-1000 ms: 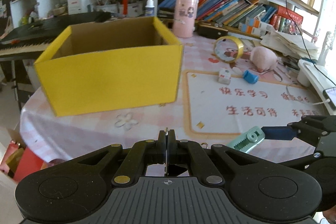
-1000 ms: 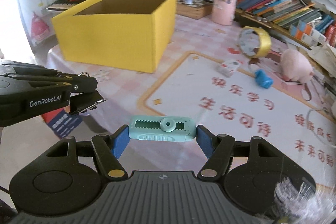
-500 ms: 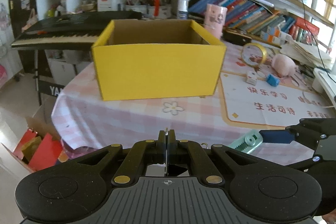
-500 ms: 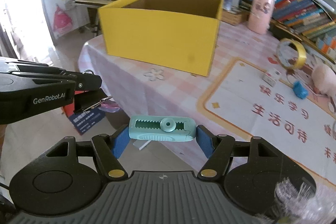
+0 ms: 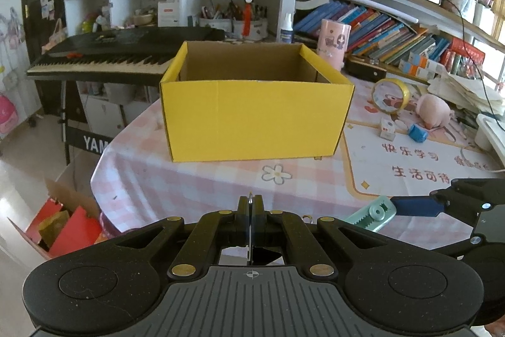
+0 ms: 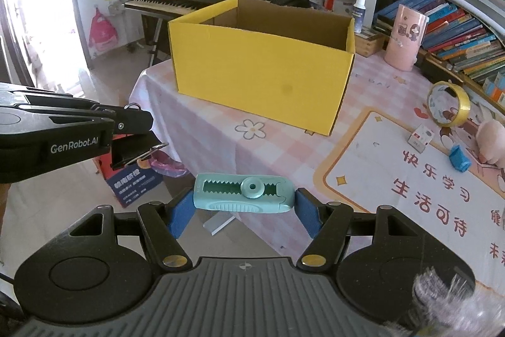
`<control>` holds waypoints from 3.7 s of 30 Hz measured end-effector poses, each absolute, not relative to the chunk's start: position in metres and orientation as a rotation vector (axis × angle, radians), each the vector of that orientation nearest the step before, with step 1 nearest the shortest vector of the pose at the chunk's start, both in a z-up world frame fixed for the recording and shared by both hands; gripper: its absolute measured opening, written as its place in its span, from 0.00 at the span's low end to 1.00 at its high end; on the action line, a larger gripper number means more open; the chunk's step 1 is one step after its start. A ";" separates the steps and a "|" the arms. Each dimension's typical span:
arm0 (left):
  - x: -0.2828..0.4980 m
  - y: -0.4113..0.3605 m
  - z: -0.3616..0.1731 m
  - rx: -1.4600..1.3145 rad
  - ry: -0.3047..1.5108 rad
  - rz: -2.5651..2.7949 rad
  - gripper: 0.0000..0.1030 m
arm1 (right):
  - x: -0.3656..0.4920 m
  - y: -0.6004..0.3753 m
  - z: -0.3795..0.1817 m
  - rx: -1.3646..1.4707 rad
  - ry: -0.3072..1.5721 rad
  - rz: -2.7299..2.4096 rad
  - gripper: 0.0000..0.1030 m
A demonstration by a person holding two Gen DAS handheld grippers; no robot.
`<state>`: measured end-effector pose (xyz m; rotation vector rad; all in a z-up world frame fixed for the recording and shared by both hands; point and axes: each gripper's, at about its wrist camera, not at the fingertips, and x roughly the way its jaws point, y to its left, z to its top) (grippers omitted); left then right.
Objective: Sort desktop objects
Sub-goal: 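Carry the binder clip and mint-green clip with both tools to the yellow box, then lower both clips into the box and open both tools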
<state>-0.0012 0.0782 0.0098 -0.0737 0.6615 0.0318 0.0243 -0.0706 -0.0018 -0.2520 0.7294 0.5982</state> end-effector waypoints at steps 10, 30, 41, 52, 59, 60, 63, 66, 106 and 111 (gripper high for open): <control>0.009 0.079 0.017 -0.047 0.629 0.011 0.00 | 0.030 -0.069 0.003 -0.254 0.703 0.571 0.64; 0.065 0.090 0.055 -0.038 0.480 0.013 0.00 | 0.086 -0.072 0.060 -0.194 0.562 0.499 0.64; 0.113 0.094 0.058 -0.056 0.461 0.079 0.00 | 0.147 -0.067 0.075 -0.233 0.510 0.557 0.64; 0.155 0.092 0.043 -0.053 0.523 0.124 0.00 | 0.205 -0.060 0.080 -0.330 0.486 0.645 0.64; 0.172 0.087 0.030 -0.038 0.582 0.135 0.00 | 0.234 -0.049 0.072 -0.445 0.489 0.718 0.64; 0.175 0.087 0.028 -0.038 0.591 0.136 0.00 | 0.238 -0.047 0.070 -0.468 0.487 0.731 0.64; 0.182 0.088 0.023 -0.056 0.623 0.140 0.00 | 0.250 -0.038 0.064 -0.557 0.479 0.769 0.64; 0.188 0.087 0.020 -0.059 0.643 0.143 0.00 | 0.258 -0.030 0.058 -0.646 0.473 0.813 0.64; 0.190 0.063 0.013 -0.027 0.672 0.234 0.64 | 0.302 0.010 0.001 -0.989 0.636 1.105 0.65; 0.186 0.060 0.016 -0.018 0.646 0.258 0.76 | 0.301 0.006 0.003 -0.970 0.612 1.085 0.65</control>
